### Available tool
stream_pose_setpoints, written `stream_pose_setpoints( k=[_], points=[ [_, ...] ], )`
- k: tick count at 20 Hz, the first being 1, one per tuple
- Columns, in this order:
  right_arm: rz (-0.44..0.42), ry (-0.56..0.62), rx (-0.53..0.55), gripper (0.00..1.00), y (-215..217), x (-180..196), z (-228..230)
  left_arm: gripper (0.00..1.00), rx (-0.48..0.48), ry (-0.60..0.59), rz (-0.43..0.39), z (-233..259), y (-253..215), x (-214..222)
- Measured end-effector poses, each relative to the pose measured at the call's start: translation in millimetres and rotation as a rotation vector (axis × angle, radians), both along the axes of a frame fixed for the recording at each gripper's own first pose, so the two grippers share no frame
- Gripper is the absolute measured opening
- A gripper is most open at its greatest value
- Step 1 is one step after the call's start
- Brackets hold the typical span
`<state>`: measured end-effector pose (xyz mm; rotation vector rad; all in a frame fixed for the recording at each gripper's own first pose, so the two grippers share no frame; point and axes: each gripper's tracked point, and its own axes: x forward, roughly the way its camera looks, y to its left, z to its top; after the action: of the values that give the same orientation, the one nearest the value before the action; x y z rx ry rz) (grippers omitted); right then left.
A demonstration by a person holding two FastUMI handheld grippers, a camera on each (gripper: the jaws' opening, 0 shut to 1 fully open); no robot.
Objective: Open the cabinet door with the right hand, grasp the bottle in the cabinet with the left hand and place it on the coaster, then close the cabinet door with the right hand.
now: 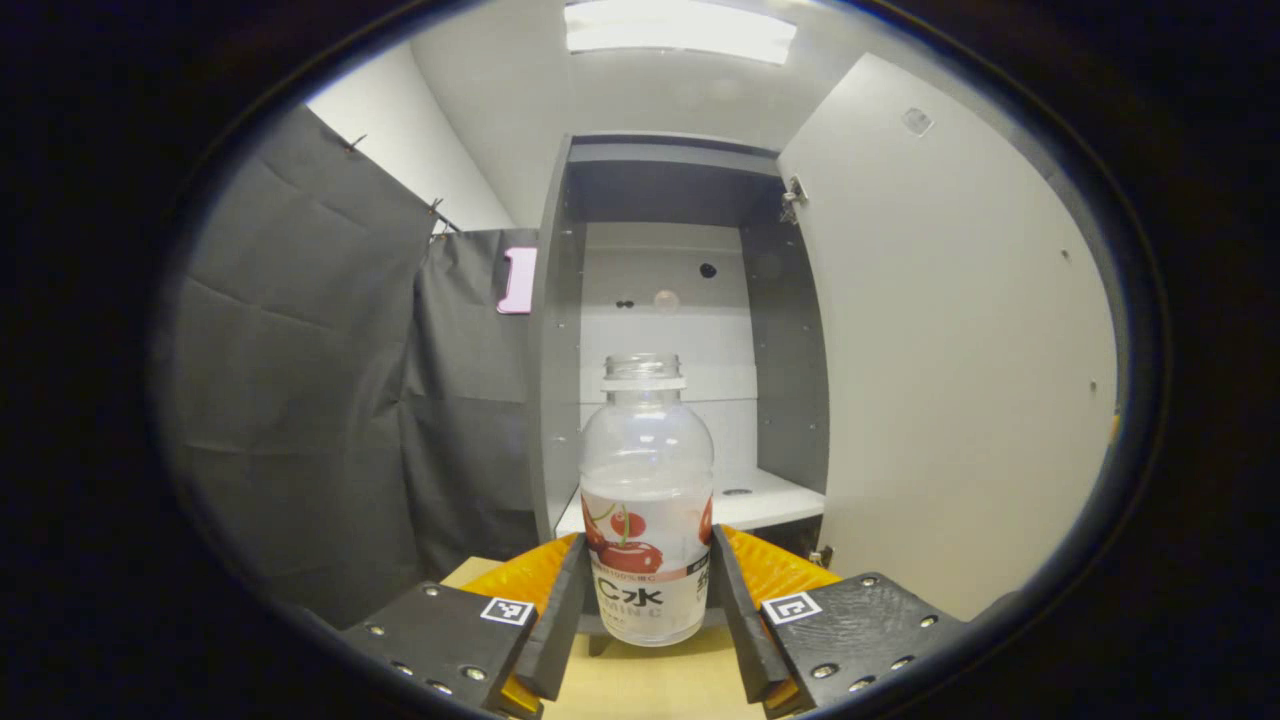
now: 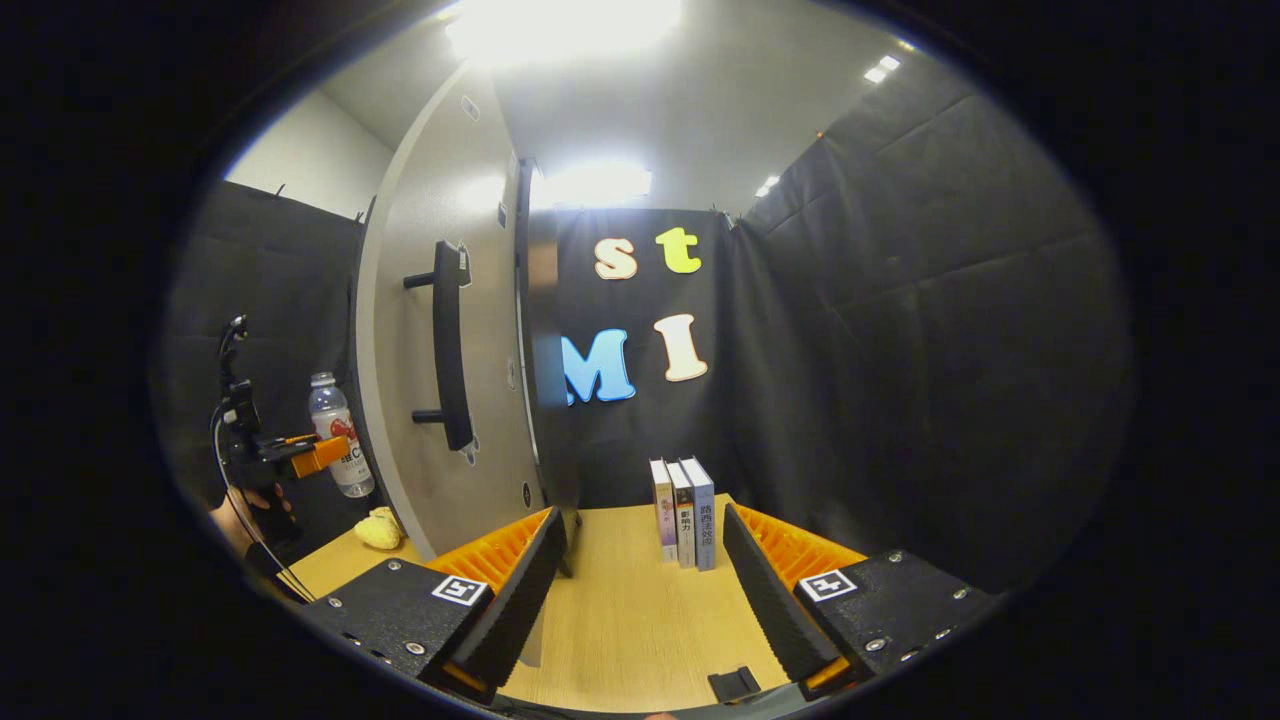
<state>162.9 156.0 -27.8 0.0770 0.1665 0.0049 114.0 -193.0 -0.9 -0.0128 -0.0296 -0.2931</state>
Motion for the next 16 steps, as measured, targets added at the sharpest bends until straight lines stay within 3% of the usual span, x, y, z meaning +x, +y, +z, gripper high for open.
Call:
stream_pose_setpoints(
  k=[3, 16],
  points=[
    [0.006, -0.008, 0.002, 0.97, 0, -3, 3, 0.64, 0.007, 0.005, 0.012, -20, 14, -29],
    [-0.026, 0.010, 0.007, 0.96, 6, 5, -10, 0.67, 0.031, 0.070, 0.026, -142, 45, -111]
  ],
)
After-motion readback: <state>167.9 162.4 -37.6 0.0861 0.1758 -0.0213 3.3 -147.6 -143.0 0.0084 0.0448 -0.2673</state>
